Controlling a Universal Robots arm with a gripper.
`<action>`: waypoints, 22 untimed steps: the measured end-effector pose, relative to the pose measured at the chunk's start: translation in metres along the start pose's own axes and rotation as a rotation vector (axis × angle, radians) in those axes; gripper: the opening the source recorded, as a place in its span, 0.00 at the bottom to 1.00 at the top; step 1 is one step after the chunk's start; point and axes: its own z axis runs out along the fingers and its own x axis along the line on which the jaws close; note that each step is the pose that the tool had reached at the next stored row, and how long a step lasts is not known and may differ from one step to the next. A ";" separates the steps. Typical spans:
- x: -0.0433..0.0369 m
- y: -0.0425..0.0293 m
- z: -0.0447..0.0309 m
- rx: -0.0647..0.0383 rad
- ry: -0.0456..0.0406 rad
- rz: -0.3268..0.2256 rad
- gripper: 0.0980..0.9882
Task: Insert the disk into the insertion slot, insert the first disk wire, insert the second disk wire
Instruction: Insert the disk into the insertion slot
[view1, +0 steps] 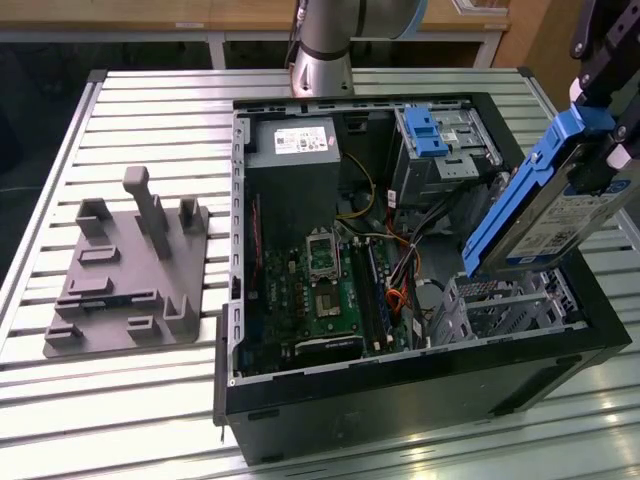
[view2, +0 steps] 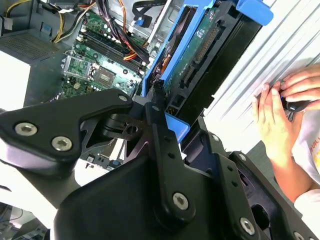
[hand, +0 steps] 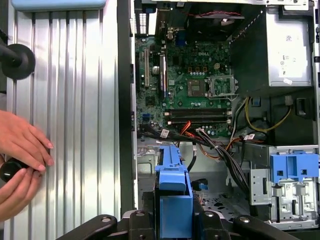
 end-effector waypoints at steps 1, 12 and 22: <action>0.0000 0.0000 0.0000 0.001 -0.0001 0.000 0.30; 0.0007 0.0000 0.0002 0.037 -0.0005 -0.004 0.30; 0.0007 -0.0081 0.0003 0.037 -0.0006 -0.004 0.30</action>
